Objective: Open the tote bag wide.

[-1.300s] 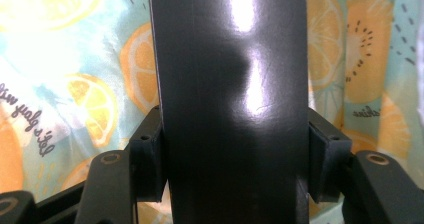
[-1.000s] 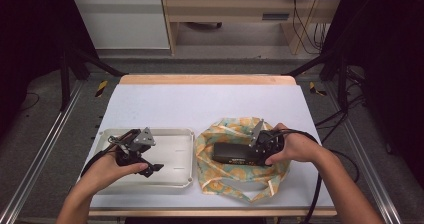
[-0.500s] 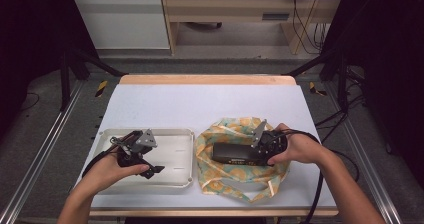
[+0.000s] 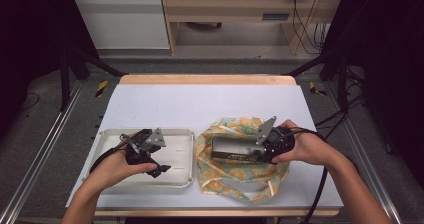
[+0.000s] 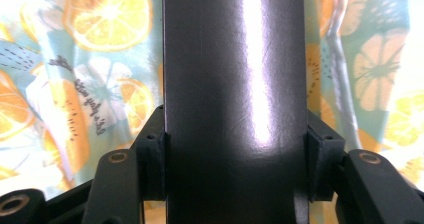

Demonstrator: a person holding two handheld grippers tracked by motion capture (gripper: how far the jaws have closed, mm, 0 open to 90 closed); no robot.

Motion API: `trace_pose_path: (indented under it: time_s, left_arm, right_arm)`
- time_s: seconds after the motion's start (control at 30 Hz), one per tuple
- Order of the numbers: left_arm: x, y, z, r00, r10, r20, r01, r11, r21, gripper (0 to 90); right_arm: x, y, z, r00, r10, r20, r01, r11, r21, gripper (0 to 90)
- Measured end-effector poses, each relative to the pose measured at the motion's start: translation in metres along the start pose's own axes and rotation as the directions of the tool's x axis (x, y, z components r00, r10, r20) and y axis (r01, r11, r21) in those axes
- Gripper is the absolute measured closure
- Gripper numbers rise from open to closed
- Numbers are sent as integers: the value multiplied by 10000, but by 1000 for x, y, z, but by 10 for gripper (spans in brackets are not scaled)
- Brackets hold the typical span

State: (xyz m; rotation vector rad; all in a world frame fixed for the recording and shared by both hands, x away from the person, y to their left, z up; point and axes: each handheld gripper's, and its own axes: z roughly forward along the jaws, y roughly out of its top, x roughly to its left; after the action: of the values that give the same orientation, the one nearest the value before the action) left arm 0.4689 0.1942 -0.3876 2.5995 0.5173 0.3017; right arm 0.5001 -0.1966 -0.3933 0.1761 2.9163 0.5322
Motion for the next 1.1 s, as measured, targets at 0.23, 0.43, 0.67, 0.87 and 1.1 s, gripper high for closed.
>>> trace_pose_path:
  time_s: [0.23,0.43,0.67,0.87,1.1]
  left_arm:
    - [0,17,-2,9991,415,129,-415,9991,30,141]
    - [0,28,-9,9975,704,102,-706,9972,249,139]
    - [-1,37,-15,9932,1163,105,-1167,9916,564,139]
    - [-2,48,-25,9838,1739,426,-1769,9808,819,118]
    - [2,57,-30,9793,1936,587,-1994,9729,1173,100]
  right_arm:
    - [4,1,-14,9997,-57,224,61,9998,-166,433]
    - [6,1,-26,9992,-77,403,90,9994,-322,434]
    - [7,5,-39,9980,-141,616,178,9981,-593,434]
    - [7,12,-44,9985,-154,523,178,9988,-452,434]
    - [10,22,-42,9992,-199,341,208,9995,-240,434]
